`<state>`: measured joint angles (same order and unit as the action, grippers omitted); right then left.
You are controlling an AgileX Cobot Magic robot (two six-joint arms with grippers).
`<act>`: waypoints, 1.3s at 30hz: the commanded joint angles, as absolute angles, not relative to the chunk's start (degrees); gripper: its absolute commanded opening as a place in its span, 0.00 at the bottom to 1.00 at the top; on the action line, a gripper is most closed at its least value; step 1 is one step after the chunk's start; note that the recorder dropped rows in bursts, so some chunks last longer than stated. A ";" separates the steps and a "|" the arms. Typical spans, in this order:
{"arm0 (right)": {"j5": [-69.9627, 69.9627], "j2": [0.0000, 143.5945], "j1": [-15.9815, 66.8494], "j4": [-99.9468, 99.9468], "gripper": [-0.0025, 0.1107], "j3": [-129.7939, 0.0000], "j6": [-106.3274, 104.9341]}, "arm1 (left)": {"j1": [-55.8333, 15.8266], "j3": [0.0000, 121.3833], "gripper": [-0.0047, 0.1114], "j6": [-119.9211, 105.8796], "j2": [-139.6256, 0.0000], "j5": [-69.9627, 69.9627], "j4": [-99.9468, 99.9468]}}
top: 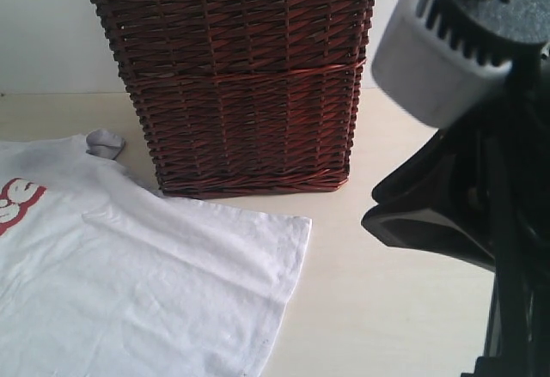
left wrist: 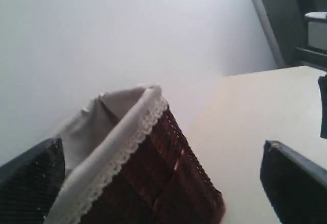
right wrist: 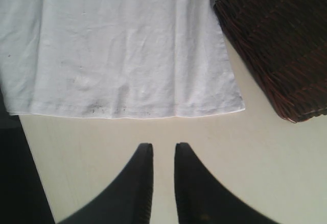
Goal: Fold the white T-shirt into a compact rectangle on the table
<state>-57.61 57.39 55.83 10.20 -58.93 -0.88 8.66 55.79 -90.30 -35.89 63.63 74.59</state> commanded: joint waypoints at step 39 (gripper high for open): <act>-57.03 57.39 55.67 10.06 0.17 -58.68 -0.84 | -6.17 28.68 0.94 -64.75 -6.44 11.68 59.09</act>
